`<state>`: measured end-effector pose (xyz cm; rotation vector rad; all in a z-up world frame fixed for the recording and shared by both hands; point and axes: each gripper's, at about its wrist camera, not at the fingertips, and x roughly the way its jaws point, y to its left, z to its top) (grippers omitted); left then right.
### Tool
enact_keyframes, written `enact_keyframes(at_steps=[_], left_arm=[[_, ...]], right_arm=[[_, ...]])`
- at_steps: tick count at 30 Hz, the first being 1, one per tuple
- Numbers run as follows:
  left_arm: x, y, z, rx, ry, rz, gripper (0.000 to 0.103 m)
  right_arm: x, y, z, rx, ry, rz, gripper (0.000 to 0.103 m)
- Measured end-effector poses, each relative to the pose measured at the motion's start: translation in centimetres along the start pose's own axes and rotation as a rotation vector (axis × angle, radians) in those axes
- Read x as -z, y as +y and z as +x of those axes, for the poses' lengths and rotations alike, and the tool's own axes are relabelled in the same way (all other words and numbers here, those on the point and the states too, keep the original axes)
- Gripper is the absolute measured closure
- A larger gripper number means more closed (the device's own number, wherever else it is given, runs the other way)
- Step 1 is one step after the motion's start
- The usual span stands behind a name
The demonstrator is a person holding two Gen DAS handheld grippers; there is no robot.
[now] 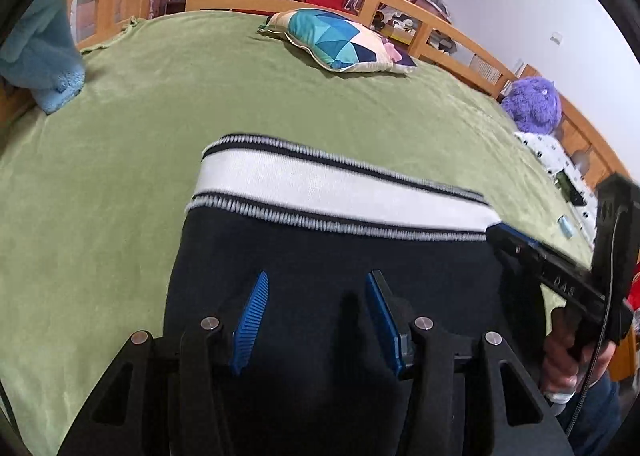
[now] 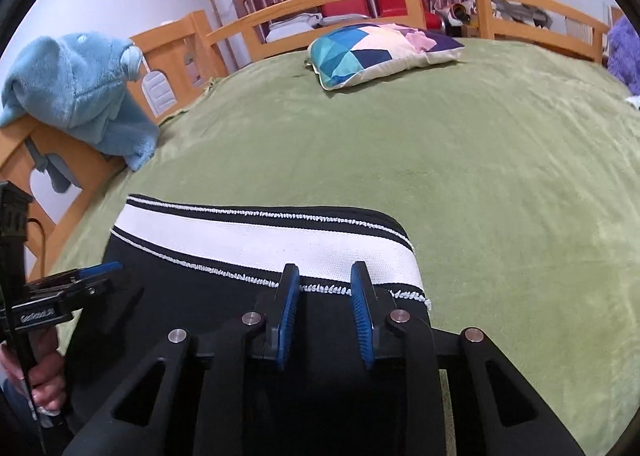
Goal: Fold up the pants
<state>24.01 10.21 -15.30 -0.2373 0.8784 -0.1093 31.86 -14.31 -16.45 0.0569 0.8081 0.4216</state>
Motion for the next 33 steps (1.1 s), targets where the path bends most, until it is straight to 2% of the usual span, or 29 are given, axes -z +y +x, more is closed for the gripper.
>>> enact_keyframes(at_steps=[5, 7, 10, 12, 13, 15, 18, 20, 22, 24, 27, 30, 33], left_arm=[[2.0, -0.7, -2.0, -0.096, 0.022, 0.008, 0.054], [3.0, -1.0, -2.8, -0.121, 0.04, 0.021, 0.054], [5.3, -0.5, -4.7, -0.177, 0.033, 0.041, 0.052], [6.6, 0.1, -5.8, -0.187, 0.036, 0.011, 0.051], [7.2, 0.3, -6.5, -0.185, 0.035, -0.009, 0.049], [8.1, 0.3, -7.5, -0.185, 0.035, -0.028, 0.04], [9.6, -0.2, -8.5, -0.193, 0.053, -0.027, 0.039], [10.6, -0.9, -9.5, -0.233, 0.033, -0.009, 0.039], [11.4, -1.5, -10.6, -0.218, 0.036, -0.007, 0.039], [12.0, -2.3, -12.3, -0.178, 0.022, -0.024, 0.039], [12.4, -3.7, -15.1, -0.18, -0.028, -0.016, 0.037], [12.6, -4.7, -17.5, -0.166, -0.071, -0.023, 0.032], [13.1, -5.7, -20.0, -0.139, -0.116, -0.034, 0.026]], right_arm=[[1.1, 1.0, -1.4, 0.061, -0.014, -0.034, 0.073], [2.2, 0.9, -2.6, 0.068, -0.019, -0.026, 0.06], [4.6, 1.0, -4.5, 0.081, -0.002, -0.044, 0.054], [6.4, 1.5, -6.0, 0.107, 0.001, -0.079, 0.052], [7.3, 1.9, -6.9, 0.116, 0.008, -0.087, 0.047], [8.7, 2.7, -8.6, 0.113, 0.021, -0.094, 0.043], [10.5, 3.6, -10.3, 0.126, 0.048, -0.117, 0.043], [11.7, 3.9, -11.7, 0.137, 0.057, -0.094, 0.043], [12.7, 3.8, -13.5, 0.091, 0.071, -0.032, 0.043], [13.2, 3.9, -15.6, 0.083, 0.047, 0.009, 0.043], [13.2, 5.0, -20.2, 0.13, -0.047, 0.008, 0.042], [13.5, 5.3, -25.0, 0.159, -0.153, 0.031, 0.029], [14.3, 5.2, -28.3, 0.216, -0.213, 0.046, 0.024]])
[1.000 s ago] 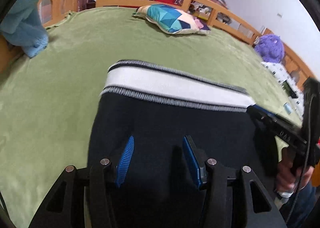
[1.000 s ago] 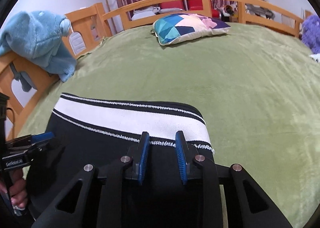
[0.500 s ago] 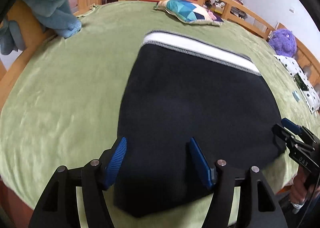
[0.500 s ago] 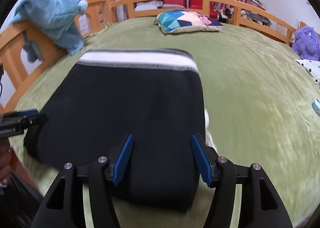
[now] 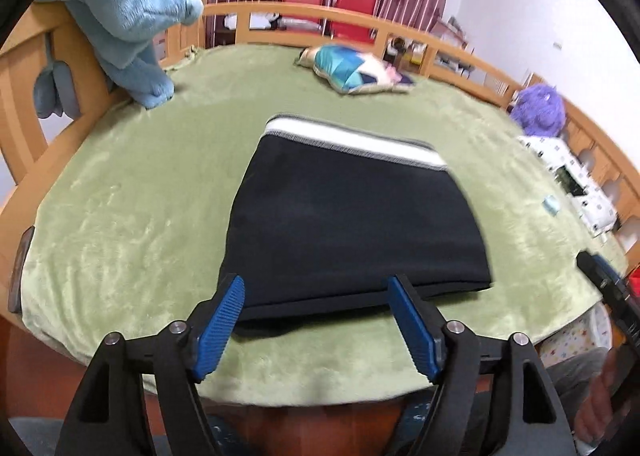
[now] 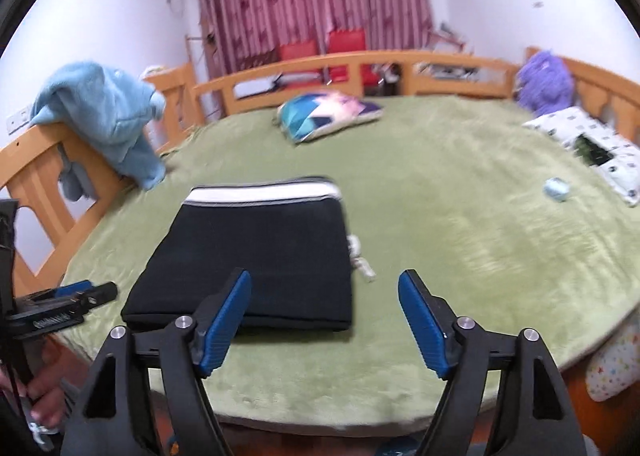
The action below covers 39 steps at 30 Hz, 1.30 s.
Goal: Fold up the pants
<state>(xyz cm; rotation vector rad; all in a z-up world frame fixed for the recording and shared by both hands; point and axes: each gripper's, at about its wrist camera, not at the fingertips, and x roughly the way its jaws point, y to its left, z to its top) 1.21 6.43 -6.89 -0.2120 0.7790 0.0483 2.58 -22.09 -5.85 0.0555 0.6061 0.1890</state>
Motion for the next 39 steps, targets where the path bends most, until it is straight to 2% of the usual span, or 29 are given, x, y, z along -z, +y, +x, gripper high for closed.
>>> enact_keyframes(at_steps=[3, 6, 8, 9, 10, 13, 23, 39], left_arm=[[0.4, -1.1, -1.9, -0.014, -0.044, 0.013, 0.019], [0.5, -2.4, -3.2, -0.037, -0.073, 0.047, 0.018], [0.6, -3.2, -3.8, -0.038, -0.088, 0.067, 0.015], [0.7, -3.5, -4.1, -0.043, -0.096, 0.077, 0.013], [0.8, -3.8, -4.4, -0.051, -0.102, 0.086, 0.012], [0.9, -4.4, -4.9, -0.066, -0.107, 0.102, 0.01], [1.3, -4.7, -6.3, -0.056, -0.135, 0.098, 0.01], [1.4, -4.4, -6.7, -0.051, -0.142, 0.083, 0.009]], right_arm=[[0.3, -0.5, -1.2, -0.009, 0.027, 0.029, 0.024], [0.0, -0.4, -1.7, -0.002, 0.044, 0.021, 0.024], [0.0, -0.1, -1.9, 0.019, 0.039, 0.006, 0.018], [0.0, 0.0, -2.1, 0.016, 0.035, 0.003, 0.009], [0.0, 0.1, -2.3, 0.013, 0.03, 0.001, 0.005], [-0.1, 0.1, -2.4, 0.013, 0.02, 0.01, 0.003], [-0.3, 1.3, -2.5, -0.01, 0.023, -0.002, 0.002], [-0.1, 1.9, -3.2, 0.006, 0.026, -0.01, 0.002]])
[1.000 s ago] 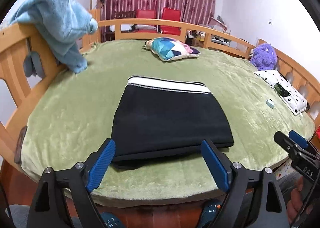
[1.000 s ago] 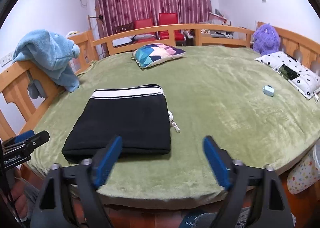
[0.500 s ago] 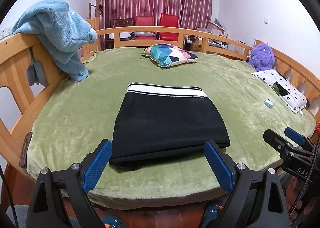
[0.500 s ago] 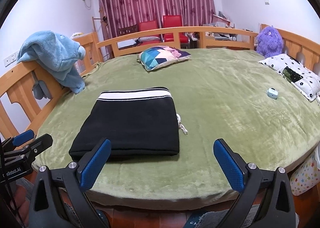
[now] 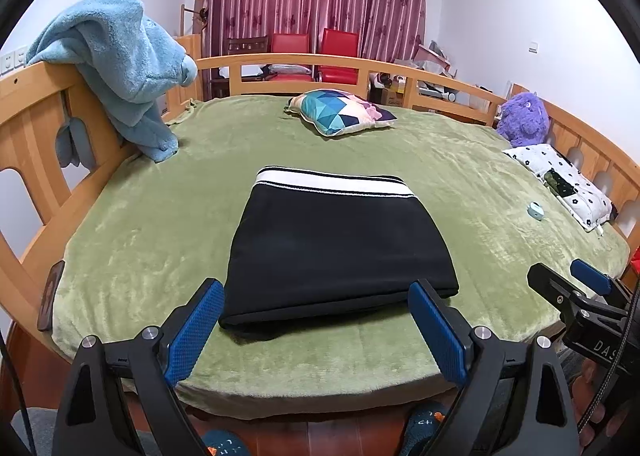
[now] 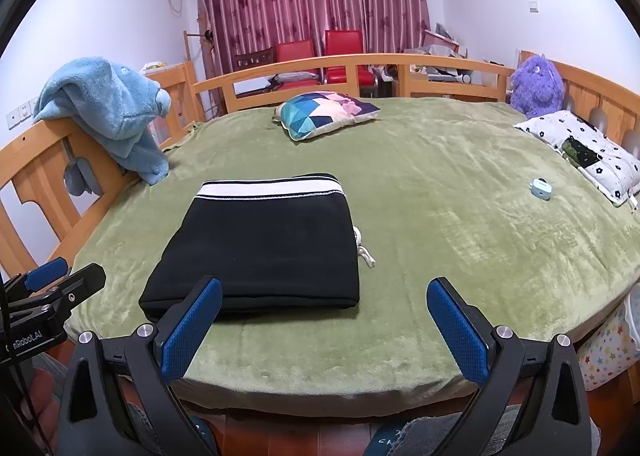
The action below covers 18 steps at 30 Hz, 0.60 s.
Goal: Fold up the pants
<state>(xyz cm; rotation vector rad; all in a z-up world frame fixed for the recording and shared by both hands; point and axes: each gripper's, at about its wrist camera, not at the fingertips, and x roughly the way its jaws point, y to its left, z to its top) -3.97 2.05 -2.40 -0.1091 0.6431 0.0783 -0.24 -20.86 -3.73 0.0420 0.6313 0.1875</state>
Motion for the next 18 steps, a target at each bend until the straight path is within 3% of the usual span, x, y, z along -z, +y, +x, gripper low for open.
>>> enact_keyframes(at_steps=[18], left_arm=[[0.2, -0.21, -0.32, 0.0, 0.001, -0.003, 0.009]], right_arm=[[-0.06, -0.27, -0.27, -0.002, -0.002, 0.005, 0.002]])
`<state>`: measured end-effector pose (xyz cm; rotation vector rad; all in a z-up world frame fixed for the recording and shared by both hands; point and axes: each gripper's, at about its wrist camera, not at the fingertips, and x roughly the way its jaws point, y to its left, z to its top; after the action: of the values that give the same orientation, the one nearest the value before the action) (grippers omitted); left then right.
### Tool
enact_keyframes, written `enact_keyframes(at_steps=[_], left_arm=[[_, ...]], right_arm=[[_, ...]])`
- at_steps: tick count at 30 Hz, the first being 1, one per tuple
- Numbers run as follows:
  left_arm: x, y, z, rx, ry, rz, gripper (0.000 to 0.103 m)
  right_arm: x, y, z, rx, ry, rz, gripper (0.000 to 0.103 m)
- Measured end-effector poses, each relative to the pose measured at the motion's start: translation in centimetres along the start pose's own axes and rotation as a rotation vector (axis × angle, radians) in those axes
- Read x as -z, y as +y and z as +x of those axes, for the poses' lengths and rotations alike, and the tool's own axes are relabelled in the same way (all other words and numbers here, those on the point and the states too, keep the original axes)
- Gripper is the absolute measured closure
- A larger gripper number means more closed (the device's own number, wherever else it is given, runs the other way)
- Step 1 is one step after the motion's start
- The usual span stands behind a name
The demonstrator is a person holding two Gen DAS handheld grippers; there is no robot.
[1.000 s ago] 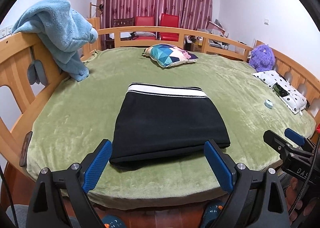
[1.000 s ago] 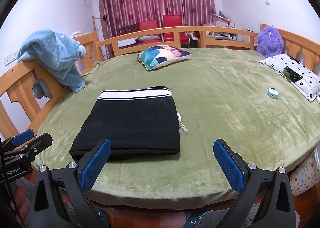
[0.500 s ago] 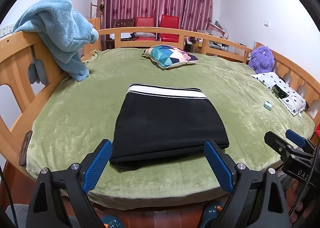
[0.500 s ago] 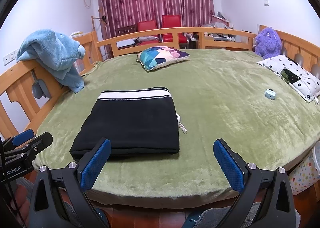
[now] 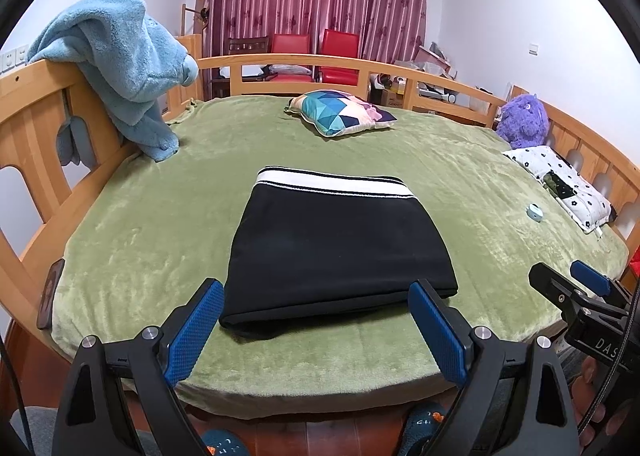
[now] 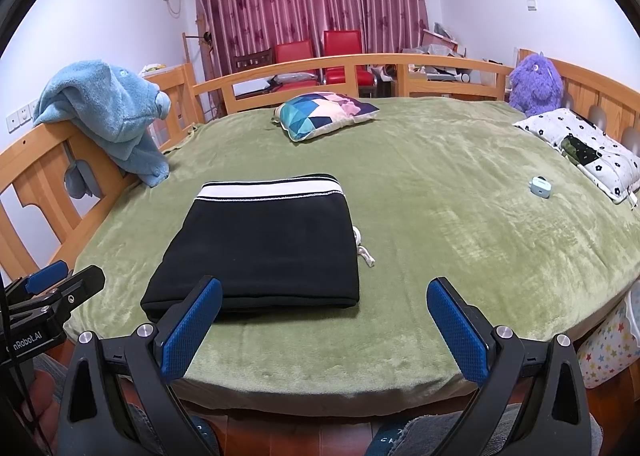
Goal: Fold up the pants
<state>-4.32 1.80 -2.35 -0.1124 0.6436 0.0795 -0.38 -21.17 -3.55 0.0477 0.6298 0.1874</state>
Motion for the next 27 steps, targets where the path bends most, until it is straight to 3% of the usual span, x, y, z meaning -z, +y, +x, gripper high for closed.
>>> enact_keyframes(at_steps=[27], left_arm=[[0.11, -0.04, -0.27, -0.002, -0.001, -0.008, 0.009]], right_arm=[[0.04, 0.08, -0.11, -0.004, 0.001, -0.004, 0.002]])
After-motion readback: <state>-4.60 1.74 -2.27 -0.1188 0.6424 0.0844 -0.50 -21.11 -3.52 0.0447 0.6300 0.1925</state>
